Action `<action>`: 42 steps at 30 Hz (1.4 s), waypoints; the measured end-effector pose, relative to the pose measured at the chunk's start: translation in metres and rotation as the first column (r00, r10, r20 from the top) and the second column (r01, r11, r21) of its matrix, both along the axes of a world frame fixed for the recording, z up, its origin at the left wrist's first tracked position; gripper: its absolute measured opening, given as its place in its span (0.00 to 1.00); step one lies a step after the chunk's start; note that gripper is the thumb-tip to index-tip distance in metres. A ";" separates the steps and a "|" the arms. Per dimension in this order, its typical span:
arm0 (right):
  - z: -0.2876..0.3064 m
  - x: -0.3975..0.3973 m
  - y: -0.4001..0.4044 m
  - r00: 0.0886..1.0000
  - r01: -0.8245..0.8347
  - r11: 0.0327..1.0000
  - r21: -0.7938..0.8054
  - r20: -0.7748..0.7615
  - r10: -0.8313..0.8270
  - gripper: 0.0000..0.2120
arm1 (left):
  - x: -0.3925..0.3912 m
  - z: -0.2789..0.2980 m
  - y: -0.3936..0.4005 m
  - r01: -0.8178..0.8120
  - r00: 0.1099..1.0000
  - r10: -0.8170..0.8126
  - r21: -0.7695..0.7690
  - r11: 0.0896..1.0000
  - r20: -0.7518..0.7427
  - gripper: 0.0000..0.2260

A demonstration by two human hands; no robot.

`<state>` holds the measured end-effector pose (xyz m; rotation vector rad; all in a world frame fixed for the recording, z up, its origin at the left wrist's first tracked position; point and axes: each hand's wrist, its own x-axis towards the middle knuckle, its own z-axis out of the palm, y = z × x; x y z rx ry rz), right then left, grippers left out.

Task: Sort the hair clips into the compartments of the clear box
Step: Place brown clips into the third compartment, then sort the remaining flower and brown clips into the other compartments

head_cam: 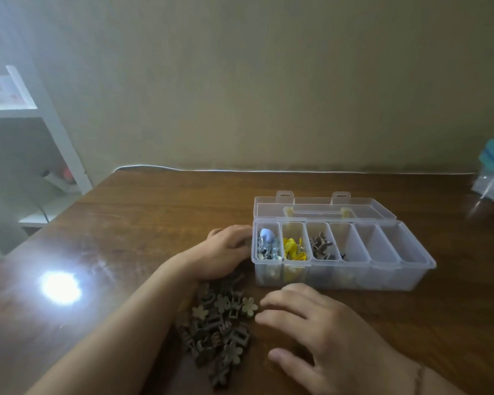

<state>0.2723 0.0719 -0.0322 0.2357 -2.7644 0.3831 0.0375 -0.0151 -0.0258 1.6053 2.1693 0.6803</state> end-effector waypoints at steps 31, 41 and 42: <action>0.049 0.031 0.049 0.907 0.185 0.972 -0.145 -0.356 -0.226 0.08 | 0.120 -0.011 -0.073 0.145 0.941 -0.145 -0.022 0.989 -0.307 0.26; 0.025 0.030 0.115 0.769 0.638 0.730 -0.247 0.145 -0.623 0.43 | 0.136 0.023 -0.037 0.307 0.920 -0.171 0.380 0.873 -0.352 0.24; 0.026 0.027 0.108 0.779 0.624 0.738 -0.257 0.134 -0.612 0.43 | 0.126 0.029 -0.037 0.266 0.933 -0.084 0.518 0.813 -0.349 0.20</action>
